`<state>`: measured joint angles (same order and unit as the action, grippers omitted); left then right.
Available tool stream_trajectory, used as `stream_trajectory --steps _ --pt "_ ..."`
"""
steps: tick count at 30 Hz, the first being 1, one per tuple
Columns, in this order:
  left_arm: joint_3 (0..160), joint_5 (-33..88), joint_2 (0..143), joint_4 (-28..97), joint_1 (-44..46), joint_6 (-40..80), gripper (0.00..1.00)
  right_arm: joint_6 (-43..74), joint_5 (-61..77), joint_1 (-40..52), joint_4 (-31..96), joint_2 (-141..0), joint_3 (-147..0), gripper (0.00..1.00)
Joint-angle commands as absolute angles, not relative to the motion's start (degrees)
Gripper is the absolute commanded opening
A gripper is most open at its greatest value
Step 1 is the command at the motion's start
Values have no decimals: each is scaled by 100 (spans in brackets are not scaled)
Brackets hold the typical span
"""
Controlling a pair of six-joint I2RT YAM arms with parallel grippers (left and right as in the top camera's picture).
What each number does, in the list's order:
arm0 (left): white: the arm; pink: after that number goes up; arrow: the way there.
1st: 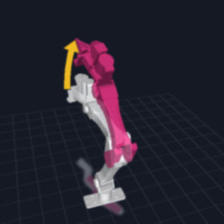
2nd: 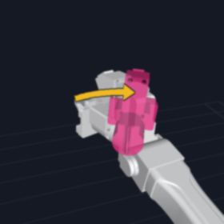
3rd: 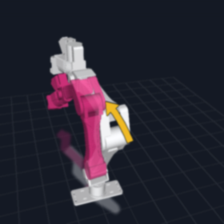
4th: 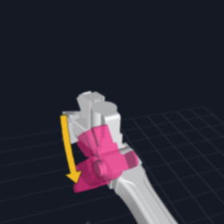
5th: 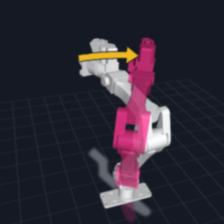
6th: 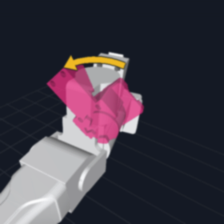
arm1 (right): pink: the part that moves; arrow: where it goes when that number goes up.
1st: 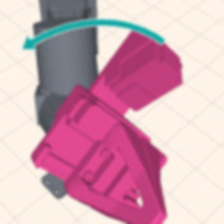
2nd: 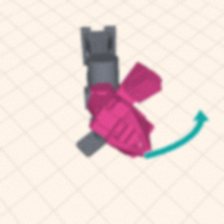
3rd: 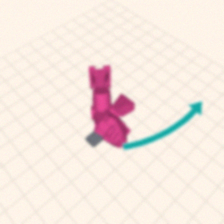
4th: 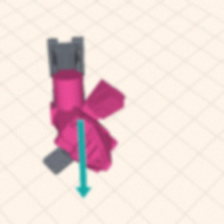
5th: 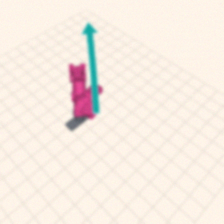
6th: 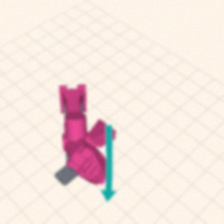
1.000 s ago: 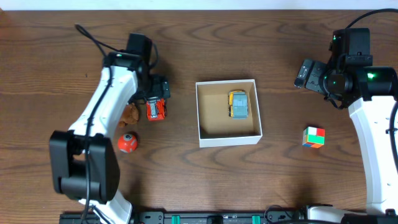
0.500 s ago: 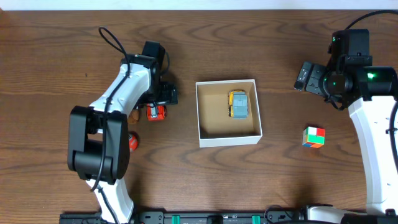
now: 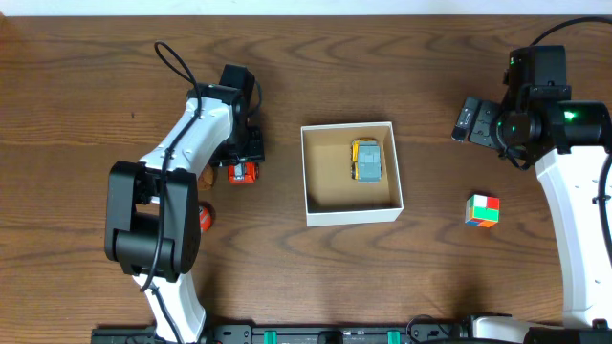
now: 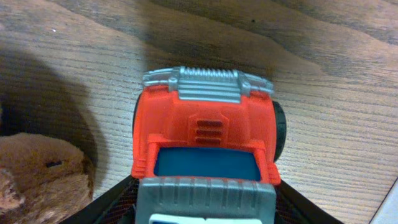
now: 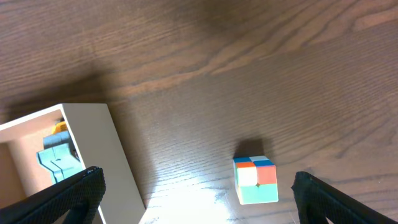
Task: Pack container
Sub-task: 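Move the left gripper down onto the red fire truck and grasp, then carry the red fire truck into the box beside the dump truck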
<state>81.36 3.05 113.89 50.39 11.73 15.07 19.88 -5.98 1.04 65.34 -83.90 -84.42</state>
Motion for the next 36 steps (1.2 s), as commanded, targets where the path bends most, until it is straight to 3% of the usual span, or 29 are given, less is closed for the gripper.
stream_trajectory --steps 1,4,8,19,24,36 --pt "8202 305 11391 5074 1155 1511 58 1898 -600 75 6541 -8407 -8453 99" --pt "8200 303 11391 5098 1155 1511 45 1898 -602 75 6547 -8407 -8453 99" --pt "8200 303 11391 5116 1155 1511 42 1898 -602 75 6563 -8407 -8453 99" --pt "8237 301 11255 5140 1162 1511 10 1898 -602 75 6563 -8407 -8453 99" --pt "8320 301 10857 5242 1219 1511 6 1896 -604 75 6569 -8407 -8453 99" --pt "8342 239 9139 5216 1920 1535 6 1898 -604 75 6648 -8407 -8453 99"
